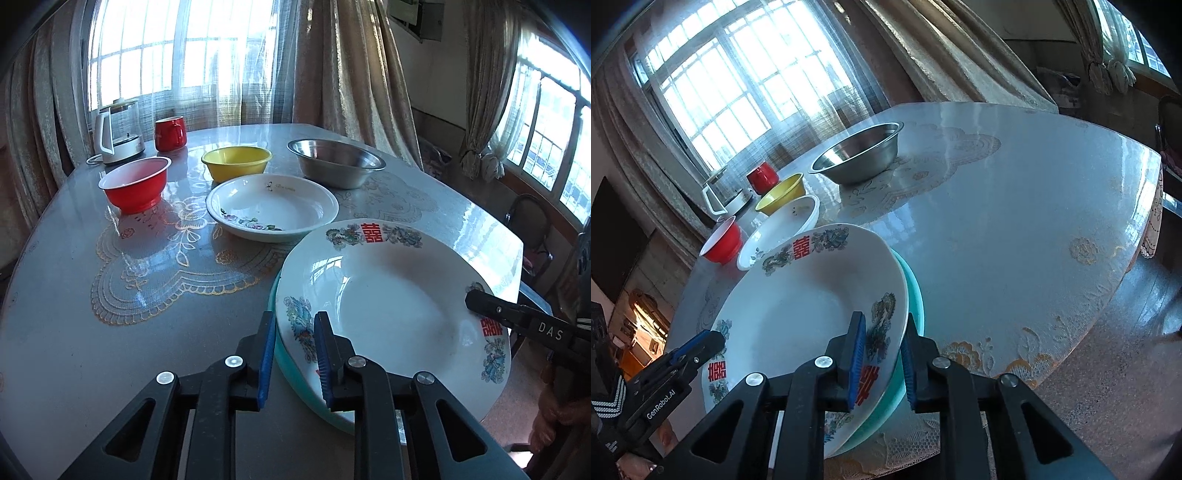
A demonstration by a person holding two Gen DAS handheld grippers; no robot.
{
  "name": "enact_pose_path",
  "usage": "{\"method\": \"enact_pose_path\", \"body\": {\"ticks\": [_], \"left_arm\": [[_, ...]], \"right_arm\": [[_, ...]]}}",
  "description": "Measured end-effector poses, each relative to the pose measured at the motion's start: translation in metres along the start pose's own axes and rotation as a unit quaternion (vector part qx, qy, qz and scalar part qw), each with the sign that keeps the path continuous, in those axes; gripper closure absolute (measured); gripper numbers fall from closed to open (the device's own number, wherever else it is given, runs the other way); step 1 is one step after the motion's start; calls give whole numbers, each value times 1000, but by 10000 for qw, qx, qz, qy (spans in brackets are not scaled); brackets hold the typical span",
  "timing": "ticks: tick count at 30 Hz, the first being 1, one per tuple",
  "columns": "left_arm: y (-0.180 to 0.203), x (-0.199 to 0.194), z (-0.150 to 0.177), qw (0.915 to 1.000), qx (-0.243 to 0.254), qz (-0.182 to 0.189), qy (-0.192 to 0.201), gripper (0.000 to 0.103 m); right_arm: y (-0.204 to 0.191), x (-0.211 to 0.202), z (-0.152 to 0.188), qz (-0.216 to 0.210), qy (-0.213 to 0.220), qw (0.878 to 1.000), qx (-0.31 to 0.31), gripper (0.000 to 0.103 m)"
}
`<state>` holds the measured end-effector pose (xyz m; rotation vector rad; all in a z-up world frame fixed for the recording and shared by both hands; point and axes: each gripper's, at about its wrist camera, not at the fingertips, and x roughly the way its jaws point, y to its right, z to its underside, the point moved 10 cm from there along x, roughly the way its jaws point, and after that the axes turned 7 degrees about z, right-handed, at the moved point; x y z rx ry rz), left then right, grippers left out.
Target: Organize plates and bowls
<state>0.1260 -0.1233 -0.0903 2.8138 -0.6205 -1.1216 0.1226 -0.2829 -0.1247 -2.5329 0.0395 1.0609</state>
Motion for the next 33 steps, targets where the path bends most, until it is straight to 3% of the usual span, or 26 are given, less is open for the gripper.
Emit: {"method": "enact_pose_path", "body": {"ticks": [2,4,6,12,21,29,33], "left_arm": [[-1,-1,0,10000,-26,65,-26,81],[-3,-4,0,9998,-107,143,-25,71],[-11,-10,-3,9997,-222,52,71,42],[-39,-22,-7,9981,-525,-185,274,22],[-77,-21,-12,9933,-994,-542,227,10],[-96,-11,-28,9918,-1037,-724,172,10],[-100,0,-37,9920,-996,-761,115,10]], "right_arm": [[0,1,0,23,-20,10000,8,83],[-1,1,0,32,-67,10000,6,80],[-1,-3,1,-2,-14,10000,25,71],[16,-14,-6,163,197,9992,300,64],[24,-13,-16,637,195,9975,247,58],[5,-16,-35,668,321,9972,-56,58],[-8,-16,-46,693,419,9963,-270,48]]}}
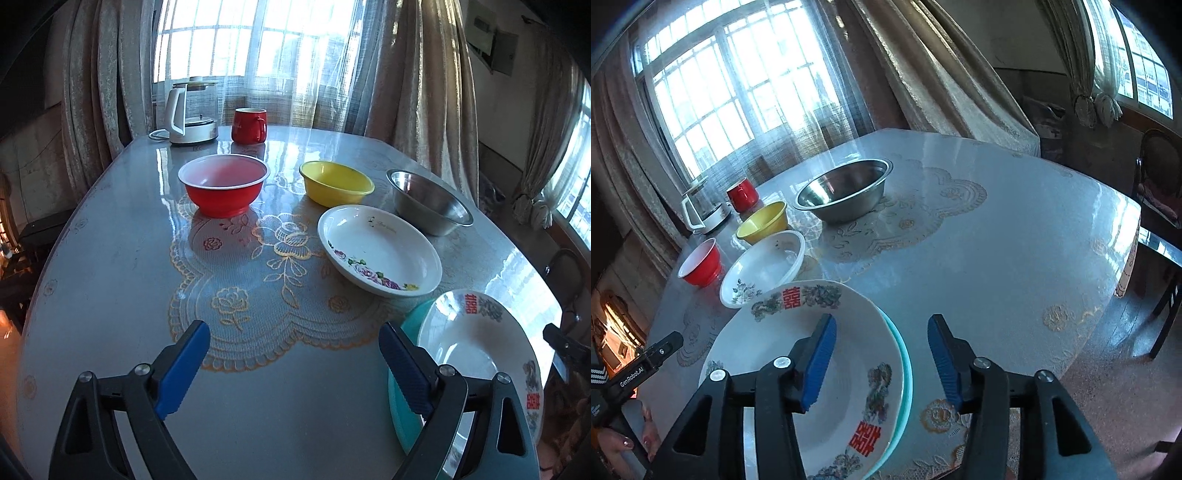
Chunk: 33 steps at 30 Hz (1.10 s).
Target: Organize plates and bowls
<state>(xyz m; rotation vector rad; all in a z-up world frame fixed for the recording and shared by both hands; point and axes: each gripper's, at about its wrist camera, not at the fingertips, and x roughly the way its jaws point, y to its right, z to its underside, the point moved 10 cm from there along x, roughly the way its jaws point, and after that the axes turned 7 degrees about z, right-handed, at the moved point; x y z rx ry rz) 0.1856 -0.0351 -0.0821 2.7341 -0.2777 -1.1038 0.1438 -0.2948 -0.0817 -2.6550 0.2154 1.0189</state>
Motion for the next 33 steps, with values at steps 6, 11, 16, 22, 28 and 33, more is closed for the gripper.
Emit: {"method": "enact_pose_path", "body": {"ticks": [6,11,16,22,28,33], "left_arm": [[2,17,-17,10000,51,13,-16,10],[1,32,-30,10000,-24,46,-10,10],[-1,52,-49,9996,-254,109,53,10],[-4,74,-62,9983,-426,402,71,10],[-4,86,-58,9961,-393,779,-160,14],[2,92,-56,9921,-445,1149,-248,21]], "right_arm": [[-13,6,-17,-3,4,9999,-122,48],[-24,17,-25,19,-105,9997,-214,48],[-40,28,-27,-95,-288,9990,-323,48],[-60,43,-37,-286,-556,9974,-348,48],[-79,63,-54,-540,-716,9951,-422,48],[-100,88,-65,-686,-908,9924,-459,48]]}}
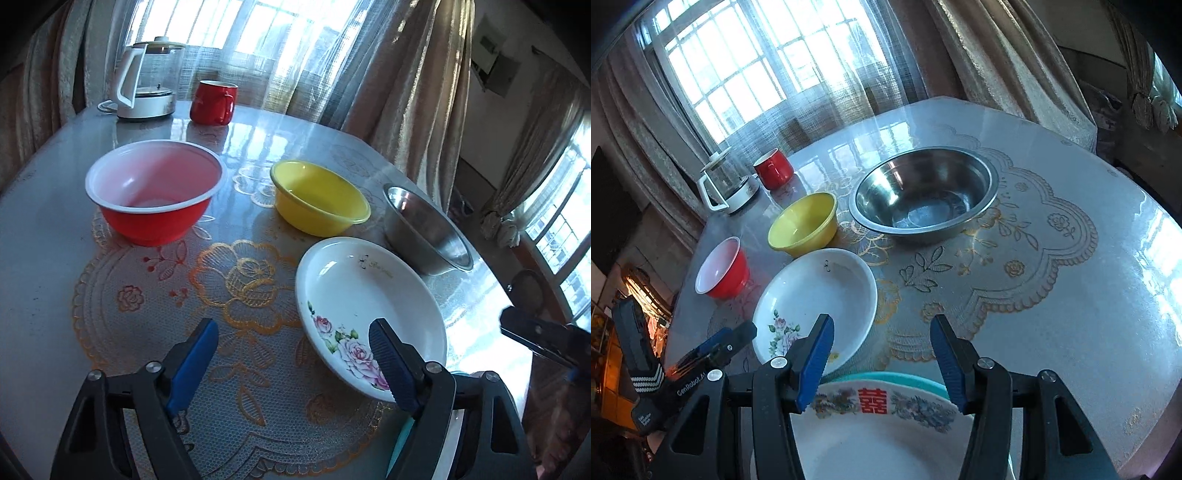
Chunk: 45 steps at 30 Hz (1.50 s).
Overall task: Organize plates and bowls
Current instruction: 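Grasp the rim of the white floral plate with both grippers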
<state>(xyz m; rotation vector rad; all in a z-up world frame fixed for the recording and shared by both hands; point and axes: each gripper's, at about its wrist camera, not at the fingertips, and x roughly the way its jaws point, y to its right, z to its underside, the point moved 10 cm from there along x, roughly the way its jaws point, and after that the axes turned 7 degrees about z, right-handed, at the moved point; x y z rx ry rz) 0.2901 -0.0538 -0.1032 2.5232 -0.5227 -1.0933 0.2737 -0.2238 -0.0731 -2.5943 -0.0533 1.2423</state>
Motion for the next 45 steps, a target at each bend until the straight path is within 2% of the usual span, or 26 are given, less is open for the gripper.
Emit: {"method": "enact_pose_path", "body": {"ticks": [3,7,10,12,18,22,29,32,37,45], "left_arm": [[2,2,1,10000,15,71,-17,24],[3,6,4,9999,109,63,-77,25],[3,10,5,9997,74,146,-152,30],[3,13,8,9995,44,203,-242,41],[4,17,10,9993,100,214,-305,53],[3,18,9,9992,63,246,-317,58],[2,18,9,9991,112,208,-345,62],[3,20,11,9987,161,229,-432,76],[0,18,11,9990,182,101,-389,77],[-1,11,8,9992,314,-15,-248,76]], "right_arm": [[-9,18,-5,-66,-217,9997,-13,52],[-13,43,-4,-13,-516,9987,-1,52],[-12,58,-2,20,-681,9977,38,52],[-10,67,-1,37,-786,9969,62,58],[-12,87,10,-169,-1192,9925,197,67],[-18,91,11,-182,-1209,9924,138,78],[-28,95,12,-82,-1238,9922,80,83],[-31,97,14,-203,-1268,9915,191,87],[-38,90,19,-236,-1214,9923,107,88],[-47,72,19,-198,-885,9958,-140,88]]}}
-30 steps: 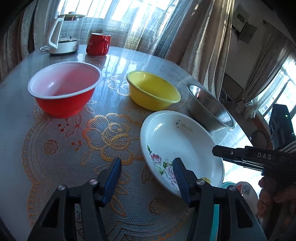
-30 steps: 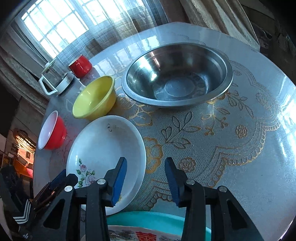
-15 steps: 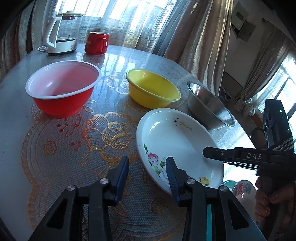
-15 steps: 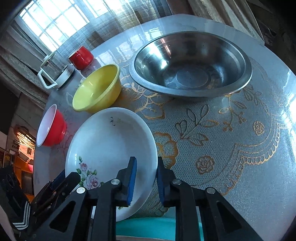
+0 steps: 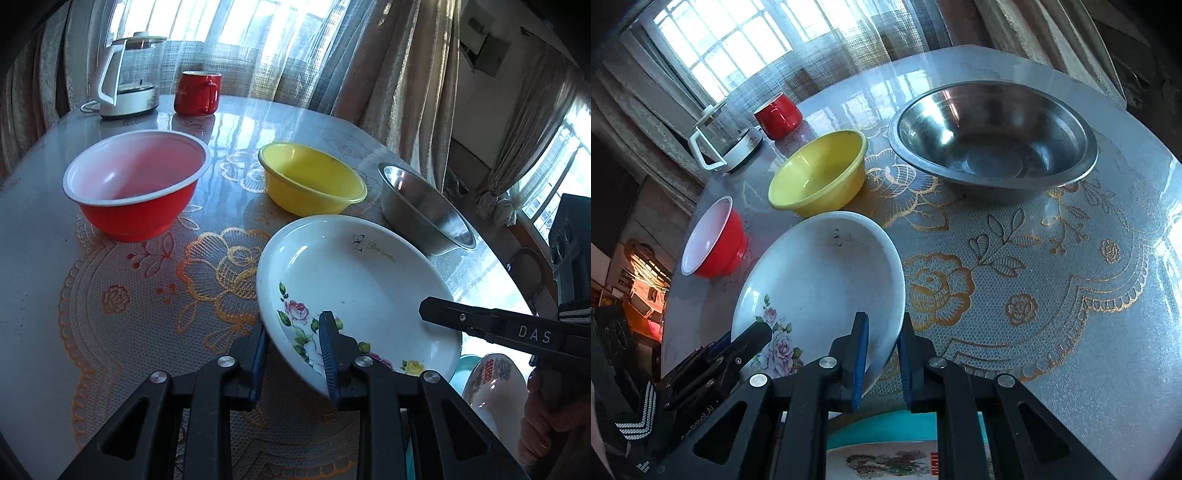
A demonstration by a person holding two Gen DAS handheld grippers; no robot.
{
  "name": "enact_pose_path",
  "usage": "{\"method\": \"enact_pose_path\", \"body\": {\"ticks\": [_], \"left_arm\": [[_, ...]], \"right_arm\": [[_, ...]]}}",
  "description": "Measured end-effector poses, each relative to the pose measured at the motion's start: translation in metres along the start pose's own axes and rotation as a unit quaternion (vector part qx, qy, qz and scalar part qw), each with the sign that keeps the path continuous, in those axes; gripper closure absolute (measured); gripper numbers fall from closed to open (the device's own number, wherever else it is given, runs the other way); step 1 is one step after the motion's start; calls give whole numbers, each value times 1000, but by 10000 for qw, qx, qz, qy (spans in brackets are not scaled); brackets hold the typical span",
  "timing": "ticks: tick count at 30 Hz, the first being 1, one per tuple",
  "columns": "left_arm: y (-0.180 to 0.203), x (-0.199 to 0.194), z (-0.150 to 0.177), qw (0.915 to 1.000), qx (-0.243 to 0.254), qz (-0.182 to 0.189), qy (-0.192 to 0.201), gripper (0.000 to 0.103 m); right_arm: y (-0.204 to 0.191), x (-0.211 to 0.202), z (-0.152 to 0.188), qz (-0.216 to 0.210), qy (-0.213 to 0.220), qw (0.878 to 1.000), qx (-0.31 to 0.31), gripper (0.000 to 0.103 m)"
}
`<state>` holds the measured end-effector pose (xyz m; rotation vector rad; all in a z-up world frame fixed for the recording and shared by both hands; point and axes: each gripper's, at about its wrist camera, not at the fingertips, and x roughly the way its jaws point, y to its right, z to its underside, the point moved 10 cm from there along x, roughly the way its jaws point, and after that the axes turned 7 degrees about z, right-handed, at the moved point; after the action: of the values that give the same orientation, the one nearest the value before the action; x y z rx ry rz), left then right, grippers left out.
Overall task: Organize plates and bowls
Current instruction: 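Grasp the rim of the white floral plate with both grippers, then lift the floral plate and carry it over the plate stack with both grippers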
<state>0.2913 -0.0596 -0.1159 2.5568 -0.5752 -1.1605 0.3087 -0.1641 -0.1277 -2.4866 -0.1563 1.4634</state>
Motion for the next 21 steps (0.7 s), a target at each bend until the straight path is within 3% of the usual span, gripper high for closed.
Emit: {"method": "enact_pose_path", "body": {"ticks": [21], "left_arm": [[24,-37,-14,9968,275,359,655,76]], "right_arm": [[-2,-43,4,-159,527,9983,197,88]]}}
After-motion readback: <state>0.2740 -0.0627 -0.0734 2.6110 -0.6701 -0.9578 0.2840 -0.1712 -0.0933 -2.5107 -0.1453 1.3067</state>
